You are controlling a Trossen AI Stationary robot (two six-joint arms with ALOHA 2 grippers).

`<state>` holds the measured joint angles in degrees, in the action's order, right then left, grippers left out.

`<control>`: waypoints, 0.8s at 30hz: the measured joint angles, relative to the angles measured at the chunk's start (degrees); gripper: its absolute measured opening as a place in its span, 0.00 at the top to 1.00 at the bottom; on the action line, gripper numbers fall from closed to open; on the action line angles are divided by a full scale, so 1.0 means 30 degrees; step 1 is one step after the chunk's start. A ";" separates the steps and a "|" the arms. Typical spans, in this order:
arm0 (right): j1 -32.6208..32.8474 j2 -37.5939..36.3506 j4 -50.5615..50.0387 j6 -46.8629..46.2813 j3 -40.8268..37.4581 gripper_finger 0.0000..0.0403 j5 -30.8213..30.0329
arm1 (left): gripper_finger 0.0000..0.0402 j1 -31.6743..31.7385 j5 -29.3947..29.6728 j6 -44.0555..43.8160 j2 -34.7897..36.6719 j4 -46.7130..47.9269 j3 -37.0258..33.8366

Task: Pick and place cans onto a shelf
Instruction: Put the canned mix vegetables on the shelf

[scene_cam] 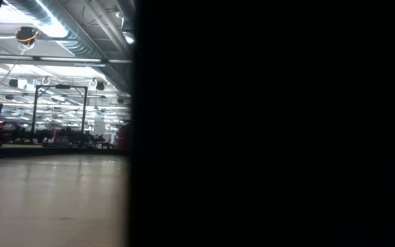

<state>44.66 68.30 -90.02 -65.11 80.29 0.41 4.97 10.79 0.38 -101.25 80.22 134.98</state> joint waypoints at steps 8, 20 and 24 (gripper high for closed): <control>0.3083 0.1822 0.0048 -0.3228 -0.0022 0.99 -0.0601 | 0.96 0.0000 0.0000 0.0000 0.0000 -0.0100 0.0000; 0.4446 0.5043 0.1490 -0.5011 -0.0029 0.99 -0.0504 | 0.96 0.0000 0.0007 0.0000 0.0000 -0.0123 0.0000; 0.4689 0.5807 0.2011 -0.5242 -0.0029 0.99 -0.0498 | 0.96 0.0000 0.0007 0.0000 0.0000 -0.0204 0.0000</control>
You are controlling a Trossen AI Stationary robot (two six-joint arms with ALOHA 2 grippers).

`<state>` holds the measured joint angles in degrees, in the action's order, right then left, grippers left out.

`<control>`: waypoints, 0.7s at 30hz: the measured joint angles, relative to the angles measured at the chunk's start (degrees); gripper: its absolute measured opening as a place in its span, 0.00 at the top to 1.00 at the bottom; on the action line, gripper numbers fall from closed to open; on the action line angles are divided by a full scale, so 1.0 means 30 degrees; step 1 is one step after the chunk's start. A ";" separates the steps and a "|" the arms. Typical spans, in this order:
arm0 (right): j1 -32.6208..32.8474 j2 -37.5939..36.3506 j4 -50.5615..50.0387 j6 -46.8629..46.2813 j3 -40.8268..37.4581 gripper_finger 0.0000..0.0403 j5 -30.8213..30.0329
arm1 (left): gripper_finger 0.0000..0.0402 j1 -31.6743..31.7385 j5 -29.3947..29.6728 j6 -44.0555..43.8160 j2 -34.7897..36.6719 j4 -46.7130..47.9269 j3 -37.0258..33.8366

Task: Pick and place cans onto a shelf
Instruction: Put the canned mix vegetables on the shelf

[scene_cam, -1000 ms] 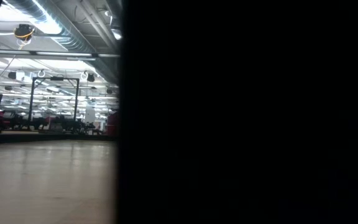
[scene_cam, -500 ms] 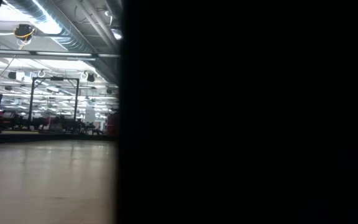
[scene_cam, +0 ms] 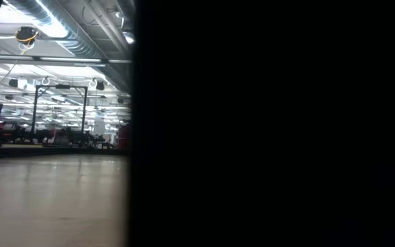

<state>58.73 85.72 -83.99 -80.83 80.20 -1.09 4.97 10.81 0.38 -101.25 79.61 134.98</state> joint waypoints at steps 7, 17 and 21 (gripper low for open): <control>0.0069 0.0602 0.0794 -0.0378 0.0000 0.99 0.0030 | 0.96 0.0000 -0.0600 -0.0031 0.0000 -0.0028 0.0000; 0.0069 0.0645 0.1469 -0.1414 -0.0032 0.99 0.0045 | 0.96 -0.0114 -0.7010 0.2514 0.0000 -0.0020 0.0000; 0.0071 0.0577 0.2784 -0.1551 -0.1526 0.99 0.0342 | 0.96 -0.0248 -0.7435 0.2634 0.0000 -0.0013 0.0000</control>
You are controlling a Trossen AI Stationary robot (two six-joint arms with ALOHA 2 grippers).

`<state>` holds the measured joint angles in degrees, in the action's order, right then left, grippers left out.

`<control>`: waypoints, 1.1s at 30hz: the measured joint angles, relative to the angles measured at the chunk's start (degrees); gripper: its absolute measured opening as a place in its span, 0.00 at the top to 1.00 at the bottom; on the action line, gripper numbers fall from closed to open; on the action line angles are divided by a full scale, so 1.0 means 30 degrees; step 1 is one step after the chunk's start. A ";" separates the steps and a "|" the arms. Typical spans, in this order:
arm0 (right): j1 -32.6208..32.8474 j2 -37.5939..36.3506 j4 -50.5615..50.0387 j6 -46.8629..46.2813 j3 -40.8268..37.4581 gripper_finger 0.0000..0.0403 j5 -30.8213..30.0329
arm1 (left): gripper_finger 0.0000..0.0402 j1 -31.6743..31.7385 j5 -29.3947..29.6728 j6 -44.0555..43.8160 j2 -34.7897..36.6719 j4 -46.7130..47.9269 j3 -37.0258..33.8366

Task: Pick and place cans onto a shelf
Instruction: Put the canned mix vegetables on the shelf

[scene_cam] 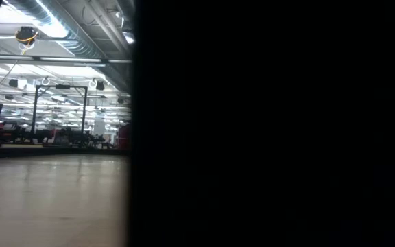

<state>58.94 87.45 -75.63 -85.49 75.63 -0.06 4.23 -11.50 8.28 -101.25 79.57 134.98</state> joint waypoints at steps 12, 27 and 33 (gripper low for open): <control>0.0005 -0.0092 0.1325 0.0180 -0.2088 0.99 0.0648 | 0.96 -0.0058 0.0077 -0.0019 0.0000 0.0022 0.0000; -0.0002 -0.0092 0.1602 0.0624 -0.2051 0.85 0.1576 | 0.96 -0.0058 0.0106 -0.0040 0.0000 0.0029 0.0000; -0.0002 -0.0085 0.1588 0.0631 -0.2051 0.84 0.1588 | 0.96 -0.0058 0.0106 -0.0040 0.0007 0.0029 0.0000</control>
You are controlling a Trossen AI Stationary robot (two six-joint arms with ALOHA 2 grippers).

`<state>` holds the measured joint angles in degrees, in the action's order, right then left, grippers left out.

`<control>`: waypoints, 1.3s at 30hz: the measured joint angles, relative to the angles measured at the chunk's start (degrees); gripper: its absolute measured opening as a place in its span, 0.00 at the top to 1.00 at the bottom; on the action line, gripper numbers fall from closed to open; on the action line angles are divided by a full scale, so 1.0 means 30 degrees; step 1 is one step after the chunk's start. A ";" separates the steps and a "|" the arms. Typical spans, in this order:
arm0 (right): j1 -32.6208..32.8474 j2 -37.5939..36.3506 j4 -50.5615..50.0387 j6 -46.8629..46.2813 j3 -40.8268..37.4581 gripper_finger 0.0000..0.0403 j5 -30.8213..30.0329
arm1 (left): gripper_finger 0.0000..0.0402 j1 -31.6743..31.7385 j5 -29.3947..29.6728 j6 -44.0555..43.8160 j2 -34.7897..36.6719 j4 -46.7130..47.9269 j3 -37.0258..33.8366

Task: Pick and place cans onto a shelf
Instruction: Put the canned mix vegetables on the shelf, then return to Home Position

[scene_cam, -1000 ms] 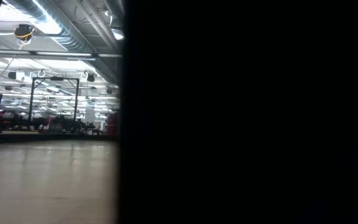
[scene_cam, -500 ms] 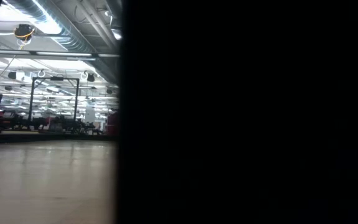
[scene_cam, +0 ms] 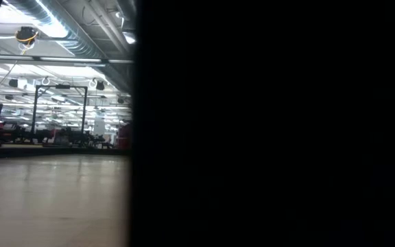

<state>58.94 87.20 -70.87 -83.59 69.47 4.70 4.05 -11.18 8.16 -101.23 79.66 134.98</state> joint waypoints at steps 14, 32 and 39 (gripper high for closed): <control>0.0000 0.0073 -0.2240 0.0044 0.2293 0.84 -0.0052 | 0.96 0.0000 -0.0007 -0.0015 -0.0007 0.0007 0.0000; -0.0073 -0.1521 -0.6332 0.1880 0.8782 0.98 -0.6778 | 1.00 -0.0895 0.0357 0.0707 0.0967 0.0653 -0.0001; -0.0073 -0.4273 -0.6378 0.5510 0.8960 0.99 -1.2635 | 1.00 -0.1782 0.0428 -0.0305 0.3115 0.1664 -0.0014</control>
<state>58.72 74.38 -90.00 -67.06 96.35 -33.20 -1.29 -9.90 7.25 -91.89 84.65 134.94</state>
